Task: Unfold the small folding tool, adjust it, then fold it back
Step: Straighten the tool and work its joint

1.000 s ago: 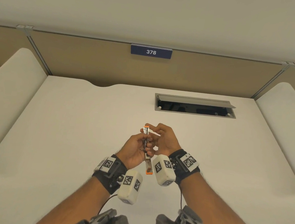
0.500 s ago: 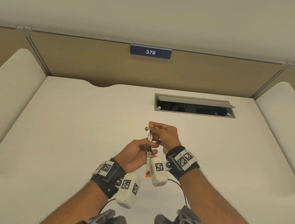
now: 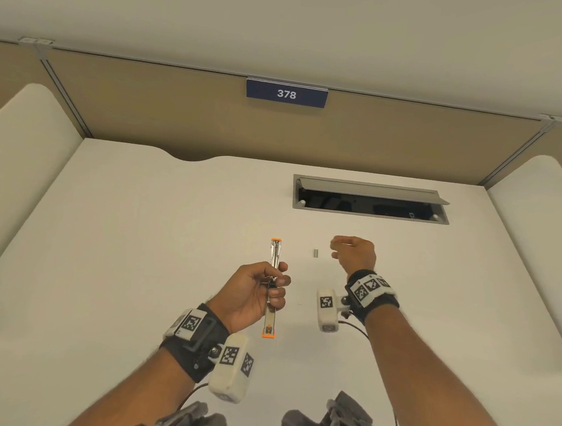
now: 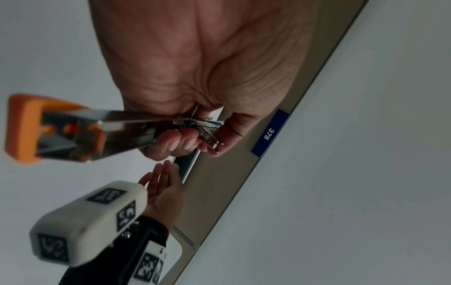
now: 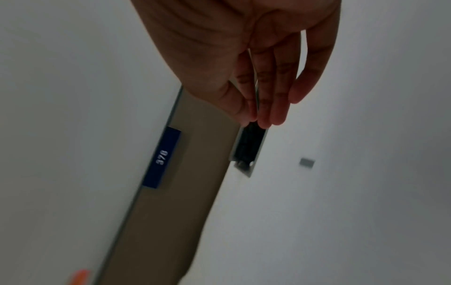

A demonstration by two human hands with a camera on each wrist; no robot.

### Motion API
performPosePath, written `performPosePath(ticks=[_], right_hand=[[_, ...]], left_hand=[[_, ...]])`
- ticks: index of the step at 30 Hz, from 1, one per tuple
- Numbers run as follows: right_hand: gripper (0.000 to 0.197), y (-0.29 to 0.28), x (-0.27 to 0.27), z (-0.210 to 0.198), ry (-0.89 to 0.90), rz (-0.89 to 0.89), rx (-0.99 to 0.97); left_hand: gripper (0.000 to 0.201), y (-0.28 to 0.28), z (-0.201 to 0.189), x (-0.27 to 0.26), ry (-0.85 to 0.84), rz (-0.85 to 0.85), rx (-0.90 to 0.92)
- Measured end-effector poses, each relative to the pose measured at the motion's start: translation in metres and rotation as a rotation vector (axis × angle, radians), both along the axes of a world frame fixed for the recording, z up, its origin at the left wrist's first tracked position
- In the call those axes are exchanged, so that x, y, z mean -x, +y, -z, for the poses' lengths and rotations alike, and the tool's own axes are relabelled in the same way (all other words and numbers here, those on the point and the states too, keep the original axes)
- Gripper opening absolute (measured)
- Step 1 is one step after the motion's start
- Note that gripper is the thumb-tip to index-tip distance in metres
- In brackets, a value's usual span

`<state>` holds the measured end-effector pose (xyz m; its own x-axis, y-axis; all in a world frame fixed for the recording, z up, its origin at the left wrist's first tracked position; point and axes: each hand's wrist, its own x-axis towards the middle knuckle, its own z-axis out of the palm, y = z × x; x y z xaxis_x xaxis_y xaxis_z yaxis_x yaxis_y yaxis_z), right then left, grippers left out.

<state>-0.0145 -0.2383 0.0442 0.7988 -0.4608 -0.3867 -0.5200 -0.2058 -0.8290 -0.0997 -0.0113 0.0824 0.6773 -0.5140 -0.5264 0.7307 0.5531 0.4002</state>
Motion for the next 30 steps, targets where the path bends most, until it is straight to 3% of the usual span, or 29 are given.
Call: performPosePath(ticks=[5,14,26,30], right_hand=[[0.026,-0.009,-0.013,0.029,0.139,-0.17,0.324],[0.039,0.017,-0.034,0.063,0.17,-0.333,0.422],[0.025,0.022,-0.043,0.077,0.16,-0.423,0.569],[0.028,0.021,-0.042,0.077,0.15,-0.407,0.523]], left_hand=[[0.027,-0.002,0.004,-0.004,0.005,-0.002,-0.008],[0.038,-0.009,0.007,-0.012,0.013,0.017,-0.022],[0.066,-0.011,0.013,-0.021,-0.008,0.037,0.009],[0.064,-0.011,0.012,-0.021,-0.023,0.036,-0.002]])
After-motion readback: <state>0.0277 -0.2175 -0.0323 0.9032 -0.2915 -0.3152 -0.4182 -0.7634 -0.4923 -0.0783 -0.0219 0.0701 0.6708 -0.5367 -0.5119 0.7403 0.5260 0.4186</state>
